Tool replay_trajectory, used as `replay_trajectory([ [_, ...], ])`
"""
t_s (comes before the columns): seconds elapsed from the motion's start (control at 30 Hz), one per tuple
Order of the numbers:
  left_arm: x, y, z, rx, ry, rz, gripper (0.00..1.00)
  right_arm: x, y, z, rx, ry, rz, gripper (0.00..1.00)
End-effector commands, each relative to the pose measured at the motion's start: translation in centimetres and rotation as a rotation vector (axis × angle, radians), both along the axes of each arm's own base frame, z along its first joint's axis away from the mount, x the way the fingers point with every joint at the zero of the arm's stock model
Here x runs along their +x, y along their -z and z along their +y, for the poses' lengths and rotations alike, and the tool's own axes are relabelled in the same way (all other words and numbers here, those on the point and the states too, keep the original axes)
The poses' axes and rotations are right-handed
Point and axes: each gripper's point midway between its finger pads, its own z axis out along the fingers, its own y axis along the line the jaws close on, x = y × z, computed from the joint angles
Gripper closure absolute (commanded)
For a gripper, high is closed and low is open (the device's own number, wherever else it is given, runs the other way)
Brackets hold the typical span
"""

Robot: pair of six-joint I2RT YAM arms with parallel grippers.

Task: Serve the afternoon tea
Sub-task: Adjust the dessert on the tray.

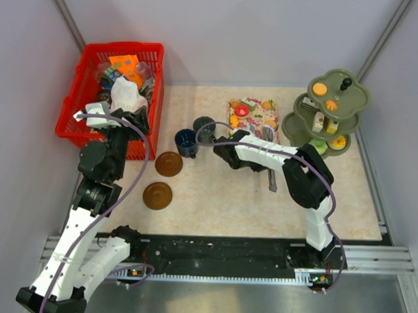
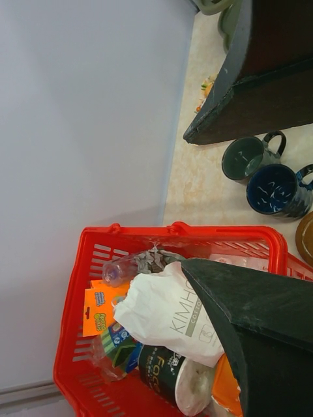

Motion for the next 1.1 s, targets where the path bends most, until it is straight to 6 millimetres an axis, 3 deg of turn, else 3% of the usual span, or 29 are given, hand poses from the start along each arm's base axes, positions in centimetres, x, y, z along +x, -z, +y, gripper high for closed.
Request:
replay_trajectory([
  [0.0,-0.5,-1.6,0.4,-0.012,-0.014,-0.062,0.24,0.4,-1.3,0.6,-0.078,-0.036,-0.066,0.96],
  [0.6,-0.5,-1.6,0.5,-0.01,-0.019,-0.062,0.24,-2.9,2.3,2.3,-0.24,-0.165,0.019,0.89],
  [1.07,-0.6,-1.7,0.5,-0.01,-0.019,-0.066,0.24,-3.5,2.7,3.7,-0.22,-0.22,0.028,0.75],
])
